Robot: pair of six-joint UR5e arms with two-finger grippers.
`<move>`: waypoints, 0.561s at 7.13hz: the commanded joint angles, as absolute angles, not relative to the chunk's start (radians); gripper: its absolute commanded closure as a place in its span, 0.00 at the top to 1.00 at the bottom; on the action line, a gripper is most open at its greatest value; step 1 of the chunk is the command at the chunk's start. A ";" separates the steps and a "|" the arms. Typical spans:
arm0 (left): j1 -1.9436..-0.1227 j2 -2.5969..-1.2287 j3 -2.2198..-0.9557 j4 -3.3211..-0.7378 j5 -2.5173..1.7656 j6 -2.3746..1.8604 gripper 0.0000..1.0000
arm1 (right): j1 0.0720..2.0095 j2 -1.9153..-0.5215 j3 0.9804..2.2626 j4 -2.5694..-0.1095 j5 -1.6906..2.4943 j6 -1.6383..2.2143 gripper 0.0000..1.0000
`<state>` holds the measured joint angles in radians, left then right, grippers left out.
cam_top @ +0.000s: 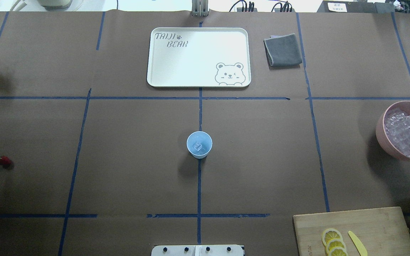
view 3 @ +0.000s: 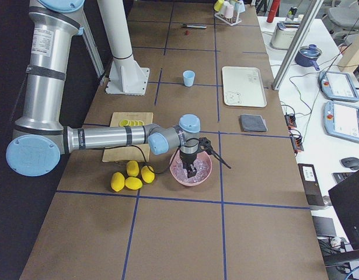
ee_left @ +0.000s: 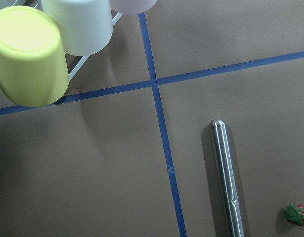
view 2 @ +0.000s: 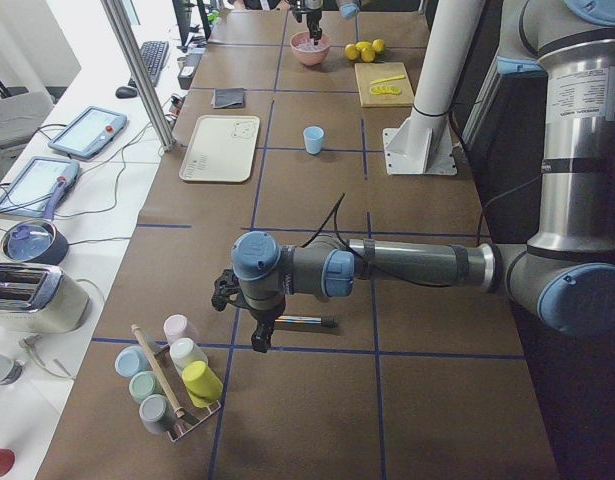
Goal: Mash ice and strawberries in cup
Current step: 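Lower the right gripper into the bowl and grasp a third ice cube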
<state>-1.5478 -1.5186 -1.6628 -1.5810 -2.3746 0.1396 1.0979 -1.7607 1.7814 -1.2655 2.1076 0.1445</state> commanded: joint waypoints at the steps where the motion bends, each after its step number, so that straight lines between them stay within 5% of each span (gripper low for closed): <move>1: -1.548 -1.520 -1.663 -1.582 -2.375 0.140 1.00 | 1.095 -1.763 1.784 -1.266 2.109 0.144 0.33; 3: -1.548 -1.522 -1.663 -1.582 -2.375 0.140 1.00 | 1.094 -1.759 1.787 -1.267 2.111 0.144 0.02; 4: -1.548 -1.522 -1.661 -1.582 -2.375 0.140 1.00 | 1.095 -1.756 1.810 -1.269 2.118 0.144 0.01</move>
